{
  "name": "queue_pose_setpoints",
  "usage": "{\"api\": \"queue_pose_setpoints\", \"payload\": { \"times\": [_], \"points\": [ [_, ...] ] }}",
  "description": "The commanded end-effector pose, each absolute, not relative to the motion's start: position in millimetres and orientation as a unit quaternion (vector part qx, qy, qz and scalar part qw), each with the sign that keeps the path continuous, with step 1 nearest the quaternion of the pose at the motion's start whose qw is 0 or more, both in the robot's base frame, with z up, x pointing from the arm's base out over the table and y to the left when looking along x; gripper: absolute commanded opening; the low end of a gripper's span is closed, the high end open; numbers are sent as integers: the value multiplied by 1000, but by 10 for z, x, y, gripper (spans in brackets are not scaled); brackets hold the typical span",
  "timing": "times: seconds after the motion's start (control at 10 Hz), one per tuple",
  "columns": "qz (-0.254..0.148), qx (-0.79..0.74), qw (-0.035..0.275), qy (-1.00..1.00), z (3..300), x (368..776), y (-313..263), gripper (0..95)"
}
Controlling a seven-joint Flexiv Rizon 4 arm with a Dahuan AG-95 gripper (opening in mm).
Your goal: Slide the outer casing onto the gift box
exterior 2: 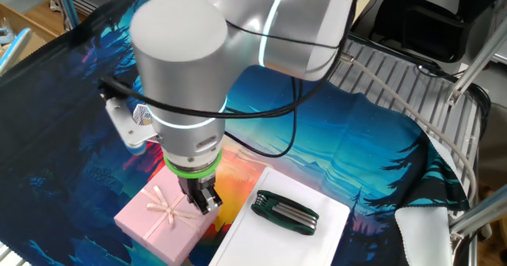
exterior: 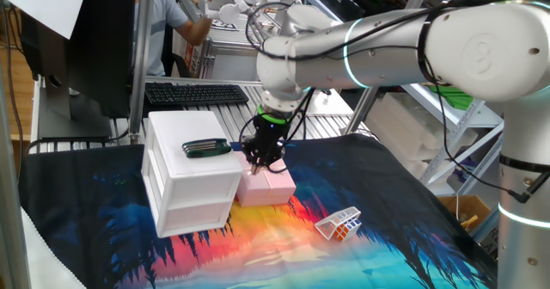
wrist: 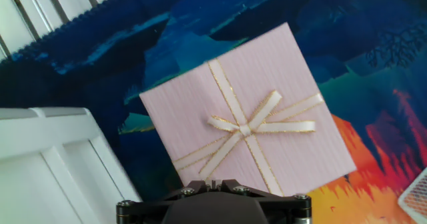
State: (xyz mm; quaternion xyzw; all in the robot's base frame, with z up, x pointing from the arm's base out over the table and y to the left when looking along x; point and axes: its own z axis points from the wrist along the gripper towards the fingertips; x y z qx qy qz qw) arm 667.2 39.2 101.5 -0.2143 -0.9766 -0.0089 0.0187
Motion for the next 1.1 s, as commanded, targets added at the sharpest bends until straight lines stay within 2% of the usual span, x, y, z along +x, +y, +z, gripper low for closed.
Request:
{"api": "queue_pose_setpoints", "payload": {
  "times": [0.1,0.3,0.7,1.1],
  "points": [
    [-9,-212,16,-977,1062,6679,363,0],
    [-4,-204,17,-979,1060,6741,330,0],
    [-3,-199,19,-980,1248,6690,229,0],
    [2,-196,34,-980,1424,6604,127,0]
  ]
}}
